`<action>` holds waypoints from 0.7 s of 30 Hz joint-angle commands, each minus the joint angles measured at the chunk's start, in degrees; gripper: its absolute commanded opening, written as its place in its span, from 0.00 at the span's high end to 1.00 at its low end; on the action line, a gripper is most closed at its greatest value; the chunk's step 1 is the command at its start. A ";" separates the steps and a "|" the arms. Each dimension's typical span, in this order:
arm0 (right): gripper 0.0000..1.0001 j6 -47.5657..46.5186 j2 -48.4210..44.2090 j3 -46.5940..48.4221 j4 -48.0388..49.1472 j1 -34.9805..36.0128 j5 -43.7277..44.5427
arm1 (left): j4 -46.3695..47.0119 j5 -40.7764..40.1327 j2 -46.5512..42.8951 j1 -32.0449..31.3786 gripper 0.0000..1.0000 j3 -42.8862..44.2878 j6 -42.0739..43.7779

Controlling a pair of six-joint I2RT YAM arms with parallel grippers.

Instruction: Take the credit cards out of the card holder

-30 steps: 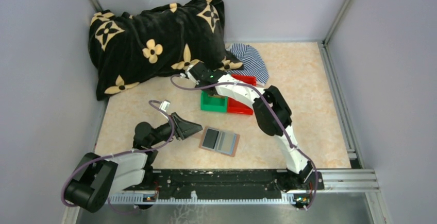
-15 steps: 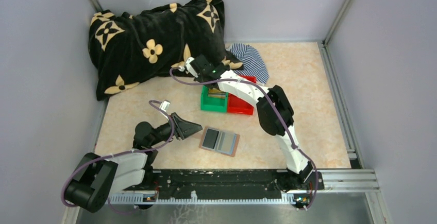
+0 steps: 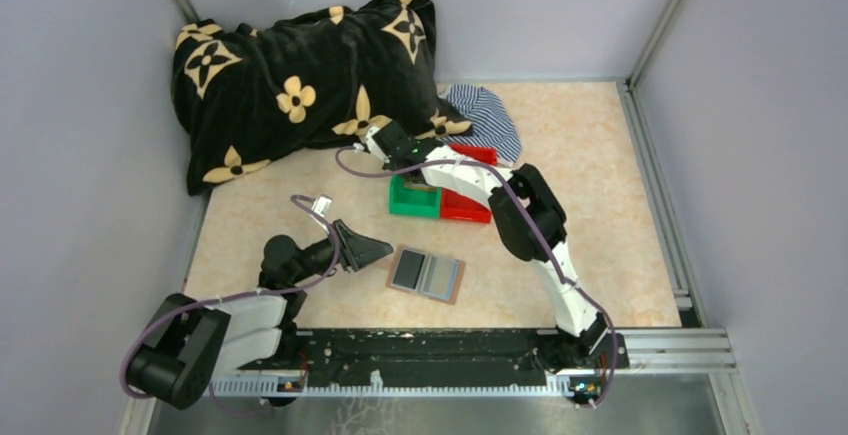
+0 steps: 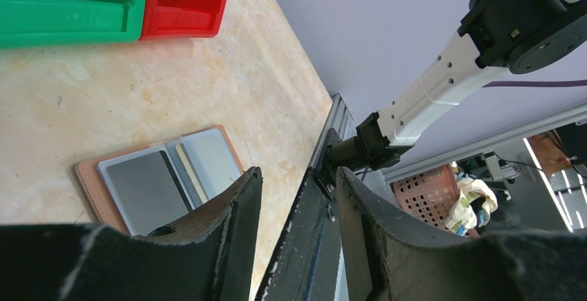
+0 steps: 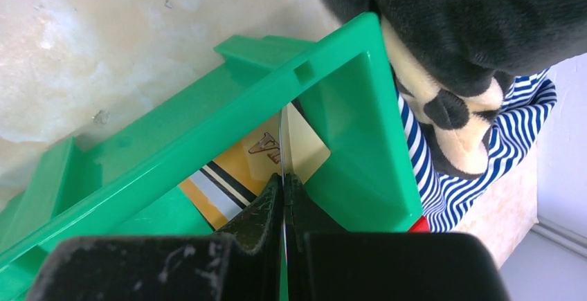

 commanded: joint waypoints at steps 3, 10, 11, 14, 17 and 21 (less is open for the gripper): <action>1.00 -2.25 -0.67 -3.78 6.30 0.02 2.00 | 0.64 0.01 0.59 0.53 0.50 -1.14 1.05; 0.80 -1.99 -0.03 -4.68 6.99 0.02 1.56 | 0.39 0.10 0.94 0.70 0.51 -0.95 1.18; 0.75 -1.63 -0.51 -4.92 7.09 0.07 1.51 | 0.37 0.11 0.89 0.73 0.50 -1.01 1.22; 0.55 -0.76 -2.53 -6.38 8.08 0.02 1.14 | 0.13 0.17 0.90 0.75 0.51 -1.00 1.33; 0.44 -0.22 -4.93 -8.13 8.80 0.03 0.10 | -0.07 0.13 0.90 0.80 0.51 -0.92 1.53; 0.44 1.01 -7.58 -10.37 9.67 0.03 -0.76 | -0.15 0.10 0.81 0.82 0.51 -0.90 1.58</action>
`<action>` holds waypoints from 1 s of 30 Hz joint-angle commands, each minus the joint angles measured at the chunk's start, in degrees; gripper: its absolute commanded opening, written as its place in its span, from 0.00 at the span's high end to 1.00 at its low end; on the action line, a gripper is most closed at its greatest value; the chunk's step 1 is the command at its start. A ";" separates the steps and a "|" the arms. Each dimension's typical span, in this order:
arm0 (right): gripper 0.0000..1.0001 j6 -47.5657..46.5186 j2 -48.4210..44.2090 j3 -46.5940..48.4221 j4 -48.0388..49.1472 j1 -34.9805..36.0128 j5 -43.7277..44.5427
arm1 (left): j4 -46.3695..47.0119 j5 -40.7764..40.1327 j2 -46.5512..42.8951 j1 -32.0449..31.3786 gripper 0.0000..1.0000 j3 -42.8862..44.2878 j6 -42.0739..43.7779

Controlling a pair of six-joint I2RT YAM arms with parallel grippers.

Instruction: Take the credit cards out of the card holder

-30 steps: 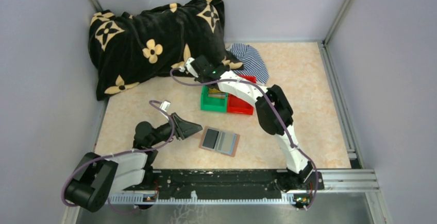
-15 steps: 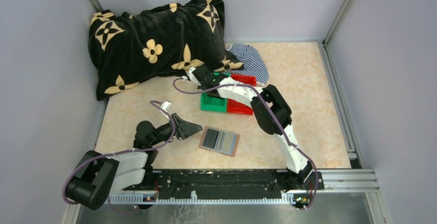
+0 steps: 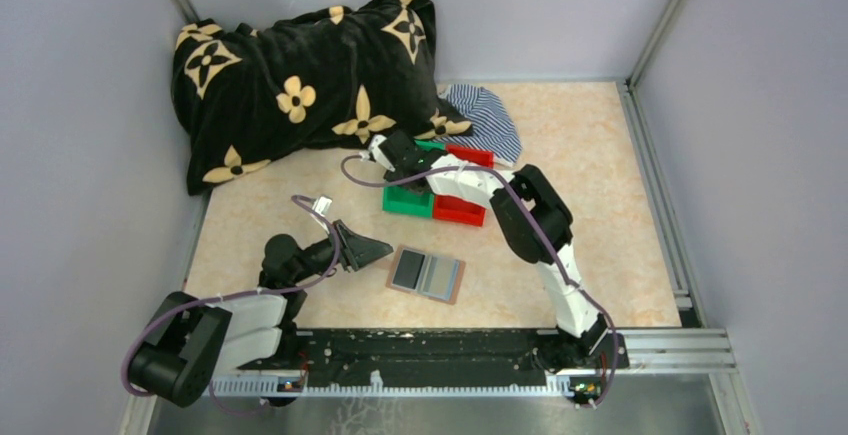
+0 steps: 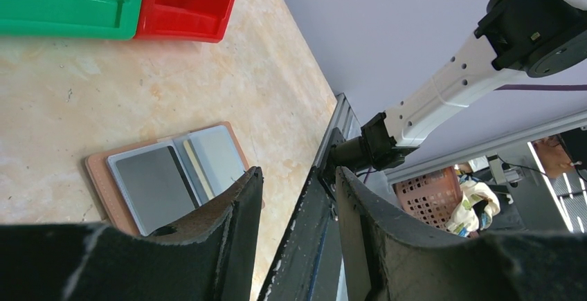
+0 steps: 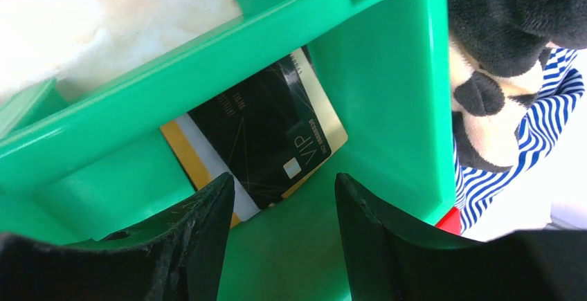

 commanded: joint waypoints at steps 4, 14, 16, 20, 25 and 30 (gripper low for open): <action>0.46 3.08 -8.08 -3.20 3.22 0.13 -2.94 | 0.50 0.10 -0.02 0.49 0.51 -0.97 1.25; 0.44 5.08 -11.07 -6.62 8.02 -0.03 -4.38 | 0.41 0.10 0.45 0.59 0.52 -0.65 1.43; 0.38 4.70 -11.71 -6.97 8.65 -0.28 -5.39 | 0.41 0.10 0.61 0.61 0.52 -0.60 1.49; 0.30 2.43 -10.17 -5.58 7.61 -0.79 -6.64 | 0.32 0.13 0.73 0.58 0.52 -0.39 1.59; 0.71 4.03 -9.61 -6.82 9.23 -0.45 -8.65 | 0.32 -0.17 0.72 0.71 0.52 -0.55 1.49; 1.00 6.17 -11.45 -8.93 11.61 0.00 -10.44 | 0.17 -0.17 0.98 0.83 0.53 -0.45 1.64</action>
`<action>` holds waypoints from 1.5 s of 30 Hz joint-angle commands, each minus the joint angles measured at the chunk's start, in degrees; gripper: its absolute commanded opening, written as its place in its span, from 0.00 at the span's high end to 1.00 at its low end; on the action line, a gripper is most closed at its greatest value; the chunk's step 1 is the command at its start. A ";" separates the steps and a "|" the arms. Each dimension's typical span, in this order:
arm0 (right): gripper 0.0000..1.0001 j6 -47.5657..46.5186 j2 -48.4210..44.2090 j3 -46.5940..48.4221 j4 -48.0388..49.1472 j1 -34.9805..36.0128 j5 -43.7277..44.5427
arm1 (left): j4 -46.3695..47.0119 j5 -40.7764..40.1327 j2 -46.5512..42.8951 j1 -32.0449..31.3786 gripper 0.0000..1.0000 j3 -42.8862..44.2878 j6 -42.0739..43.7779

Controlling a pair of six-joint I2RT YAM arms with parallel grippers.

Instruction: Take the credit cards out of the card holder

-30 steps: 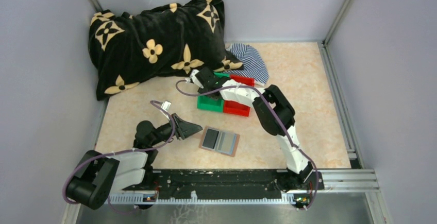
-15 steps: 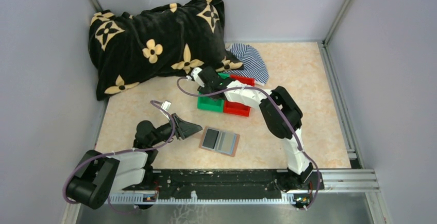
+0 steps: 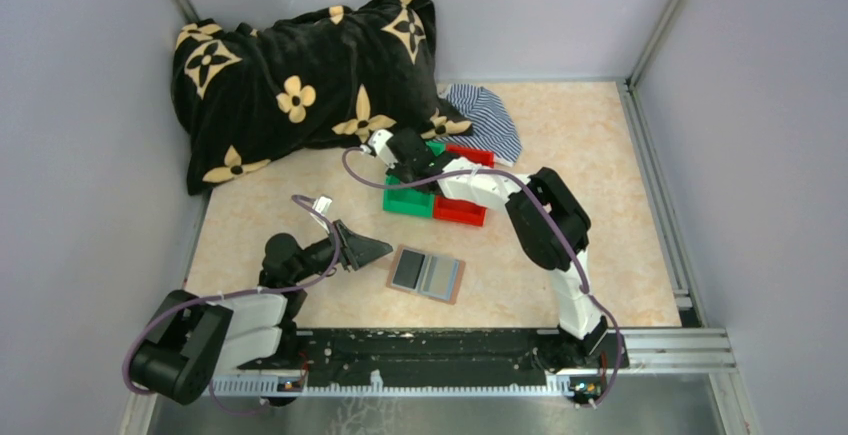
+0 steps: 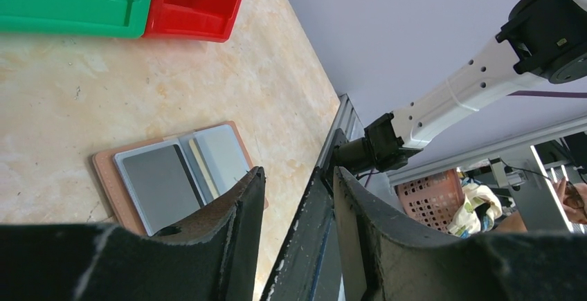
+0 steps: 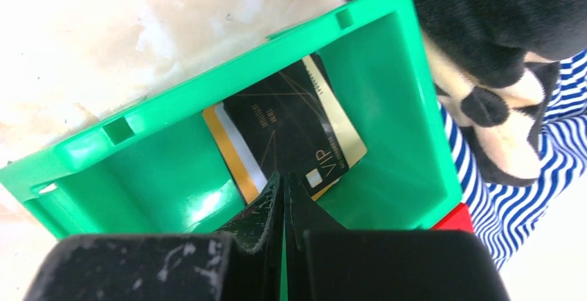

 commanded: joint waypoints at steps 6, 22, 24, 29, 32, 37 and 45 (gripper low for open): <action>1.00 3.26 -2.75 -1.72 2.00 1.80 -5.88 | 0.36 -0.38 0.80 0.47 0.53 -0.21 1.58; 1.00 7.14 1.83 -2.86 4.05 0.80 -4.49 | 0.72 -0.23 1.78 0.56 0.54 0.32 1.23; 1.00 7.55 2.47 -2.23 4.17 0.04 -3.85 | 0.78 -0.22 1.80 0.56 0.54 0.32 1.08; 1.00 7.45 3.07 -1.31 4.65 -1.31 -2.59 | 0.80 -0.15 1.91 0.65 0.54 0.32 1.11; 1.00 7.26 3.43 -0.27 4.33 -1.67 -2.13 | 0.64 -0.21 2.04 0.65 0.54 0.39 1.23; 1.00 6.70 4.15 1.61 4.13 -1.70 -1.52 | 0.59 -0.15 2.05 0.73 0.54 0.34 1.34; 1.00 6.01 4.33 4.46 4.02 -1.74 0.49 | 0.45 -0.24 1.87 0.73 0.54 0.17 1.45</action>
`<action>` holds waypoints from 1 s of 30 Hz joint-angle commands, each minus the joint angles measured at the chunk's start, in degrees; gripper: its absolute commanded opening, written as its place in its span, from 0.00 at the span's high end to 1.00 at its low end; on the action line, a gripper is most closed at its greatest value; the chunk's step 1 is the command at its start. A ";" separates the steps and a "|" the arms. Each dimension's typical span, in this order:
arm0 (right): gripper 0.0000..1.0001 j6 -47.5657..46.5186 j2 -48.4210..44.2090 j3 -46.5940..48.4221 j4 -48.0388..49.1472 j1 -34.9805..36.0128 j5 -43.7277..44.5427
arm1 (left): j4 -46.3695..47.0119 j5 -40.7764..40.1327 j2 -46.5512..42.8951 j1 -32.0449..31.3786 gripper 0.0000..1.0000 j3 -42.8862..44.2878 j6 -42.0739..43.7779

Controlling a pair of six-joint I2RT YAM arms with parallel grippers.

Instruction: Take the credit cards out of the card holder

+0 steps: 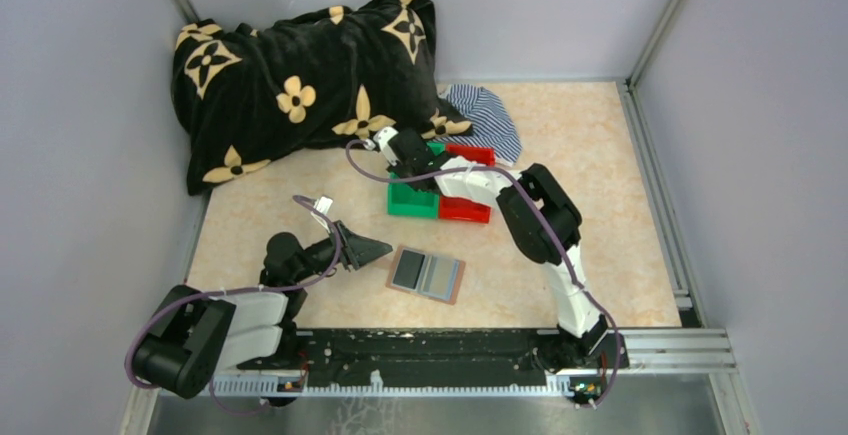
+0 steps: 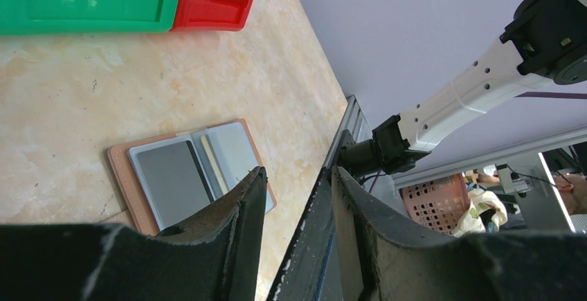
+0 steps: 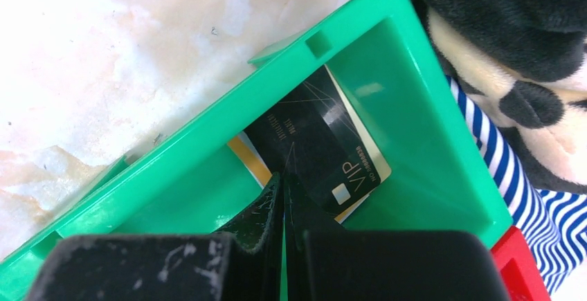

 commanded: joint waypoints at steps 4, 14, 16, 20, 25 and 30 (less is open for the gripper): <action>1.00 -0.73 0.41 4.90 1.05 -0.68 3.04 | 0.63 0.14 -0.05 0.36 0.54 0.14 0.91; 1.00 4.09 -15.49 -7.50 9.00 -0.79 0.71 | 0.54 -0.03 -0.57 0.44 0.54 0.64 0.95; 0.99 5.44 -21.20 -11.83 9.56 -0.42 0.42 | 0.69 -0.02 -0.79 0.41 0.52 1.11 0.69; 0.69 8.15 -34.64 -21.28 9.32 1.17 -1.95 | -1.67 0.55 -1.10 0.36 0.48 2.88 1.63; 0.51 15.52 -48.46 -34.53 7.15 3.09 -9.13 | -12.64 2.08 -0.38 0.08 0.47 6.28 5.94; 0.50 22.37 -58.25 -45.09 4.19 4.83 -11.86 | -16.91 1.53 2.38 -3.83 0.39 8.21 7.67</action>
